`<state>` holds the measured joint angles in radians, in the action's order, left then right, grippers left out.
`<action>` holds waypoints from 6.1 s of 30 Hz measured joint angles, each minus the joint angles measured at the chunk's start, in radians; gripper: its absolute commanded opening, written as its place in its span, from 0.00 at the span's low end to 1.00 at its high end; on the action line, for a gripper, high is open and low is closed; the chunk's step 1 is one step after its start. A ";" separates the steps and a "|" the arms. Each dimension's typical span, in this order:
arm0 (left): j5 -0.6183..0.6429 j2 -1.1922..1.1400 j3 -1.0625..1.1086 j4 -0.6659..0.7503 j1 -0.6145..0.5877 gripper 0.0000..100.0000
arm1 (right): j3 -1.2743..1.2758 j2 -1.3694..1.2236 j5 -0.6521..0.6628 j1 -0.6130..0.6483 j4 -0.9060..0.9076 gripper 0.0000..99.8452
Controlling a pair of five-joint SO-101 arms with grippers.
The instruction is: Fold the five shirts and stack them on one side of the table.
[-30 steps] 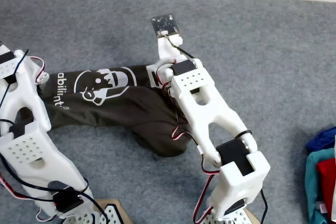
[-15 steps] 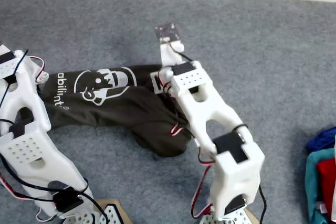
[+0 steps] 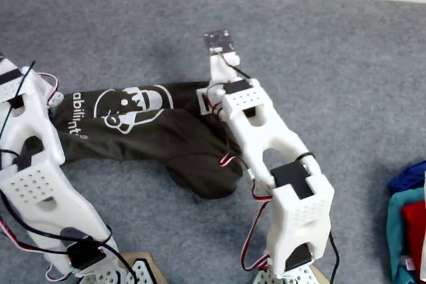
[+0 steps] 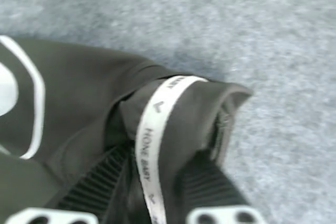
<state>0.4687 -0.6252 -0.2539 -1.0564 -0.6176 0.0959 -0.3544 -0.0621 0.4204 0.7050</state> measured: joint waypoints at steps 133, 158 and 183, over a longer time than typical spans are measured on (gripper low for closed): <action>0.101 0.408 0.595 0.155 0.058 0.55 | 0.470 0.710 0.279 0.037 0.292 0.36; 0.368 0.408 0.640 0.325 0.069 0.55 | 0.727 0.624 0.213 0.146 0.014 0.36; 0.373 0.359 0.640 0.359 0.107 0.55 | 0.724 0.463 0.295 0.215 -0.114 0.05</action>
<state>0.8416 -0.2662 0.3859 -0.6974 -0.5102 0.8201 0.1089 0.2325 0.6352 0.5915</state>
